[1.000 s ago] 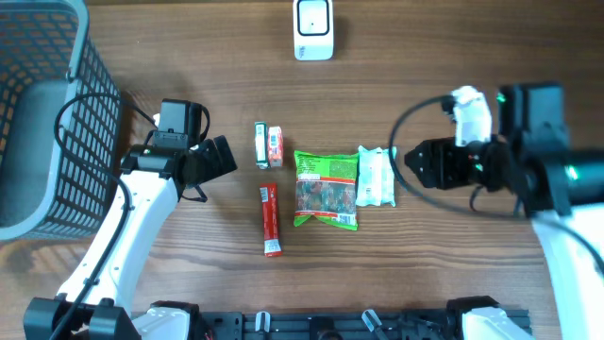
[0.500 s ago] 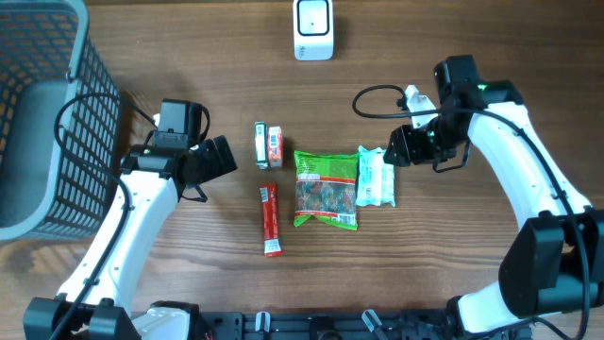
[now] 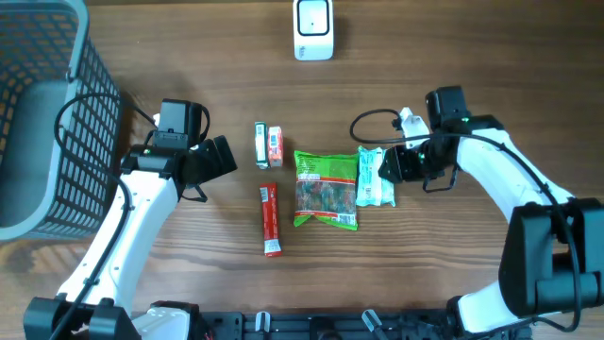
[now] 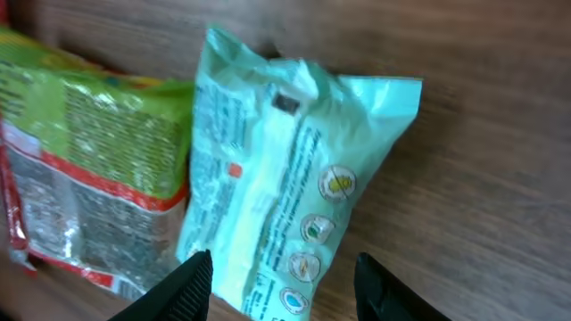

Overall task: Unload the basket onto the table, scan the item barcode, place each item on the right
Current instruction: 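Reach the right gripper to the pale green packet and grasp it, then lift the pale green packet and hold it over the barcode scanner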

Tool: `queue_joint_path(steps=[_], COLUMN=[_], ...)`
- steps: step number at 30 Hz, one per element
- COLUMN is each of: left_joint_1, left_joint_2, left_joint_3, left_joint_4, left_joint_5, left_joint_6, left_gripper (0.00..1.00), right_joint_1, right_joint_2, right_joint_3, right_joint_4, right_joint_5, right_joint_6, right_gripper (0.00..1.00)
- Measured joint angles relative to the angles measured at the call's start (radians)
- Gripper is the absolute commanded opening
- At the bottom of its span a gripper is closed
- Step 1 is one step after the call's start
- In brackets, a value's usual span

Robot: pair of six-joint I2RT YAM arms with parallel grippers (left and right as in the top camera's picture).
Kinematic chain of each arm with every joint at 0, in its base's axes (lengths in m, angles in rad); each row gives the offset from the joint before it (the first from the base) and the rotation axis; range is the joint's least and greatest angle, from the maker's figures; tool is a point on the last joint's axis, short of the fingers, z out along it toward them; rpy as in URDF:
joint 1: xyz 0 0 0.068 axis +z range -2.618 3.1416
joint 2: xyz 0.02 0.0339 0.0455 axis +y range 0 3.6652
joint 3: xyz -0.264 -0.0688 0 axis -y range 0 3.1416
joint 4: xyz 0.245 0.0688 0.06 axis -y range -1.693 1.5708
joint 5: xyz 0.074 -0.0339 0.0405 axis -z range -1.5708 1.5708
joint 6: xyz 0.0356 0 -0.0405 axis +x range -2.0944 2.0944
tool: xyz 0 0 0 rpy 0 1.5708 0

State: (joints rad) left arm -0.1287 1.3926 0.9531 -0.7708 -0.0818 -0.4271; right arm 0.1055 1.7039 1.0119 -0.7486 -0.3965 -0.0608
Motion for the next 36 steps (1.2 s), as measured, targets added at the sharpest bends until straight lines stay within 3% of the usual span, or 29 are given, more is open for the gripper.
queue_joint_path(steps=[11,14,16,23,28,36], left_joint_1=[0.000,0.000,0.000,0.000,0.000,0.000], left_joint_2=[0.000,0.000,0.000,0.000,0.000,0.000], left_joint_3=[0.000,0.000,0.000,0.000,0.000,0.000], left_joint_4=[0.000,0.000,0.000,0.000,0.000,0.000], left_joint_5=[0.000,0.000,0.000,0.000,0.000,0.000], left_joint_6=[0.000,0.000,0.000,0.000,0.000,0.000], left_gripper=[1.00,1.00,1.00,1.00,1.00,1.00], right_joint_1=[0.000,0.000,0.000,-0.055,-0.147,-0.172], right_joint_2=[0.000,0.000,0.000,-0.034,-0.211,-0.516], right_joint_3=[-0.144,-0.166,-0.182,-0.178,-0.156,-0.096], right_joint_4=[0.219,0.257,0.286,0.231,0.164,0.085], right_joint_5=[-0.039,-0.076,-0.104,-0.182,-0.305,-0.347], right_joint_6=[0.069,0.092,0.126,0.147,0.134,0.102], right_gripper=[0.49,0.34,0.16,0.04,0.04,0.04])
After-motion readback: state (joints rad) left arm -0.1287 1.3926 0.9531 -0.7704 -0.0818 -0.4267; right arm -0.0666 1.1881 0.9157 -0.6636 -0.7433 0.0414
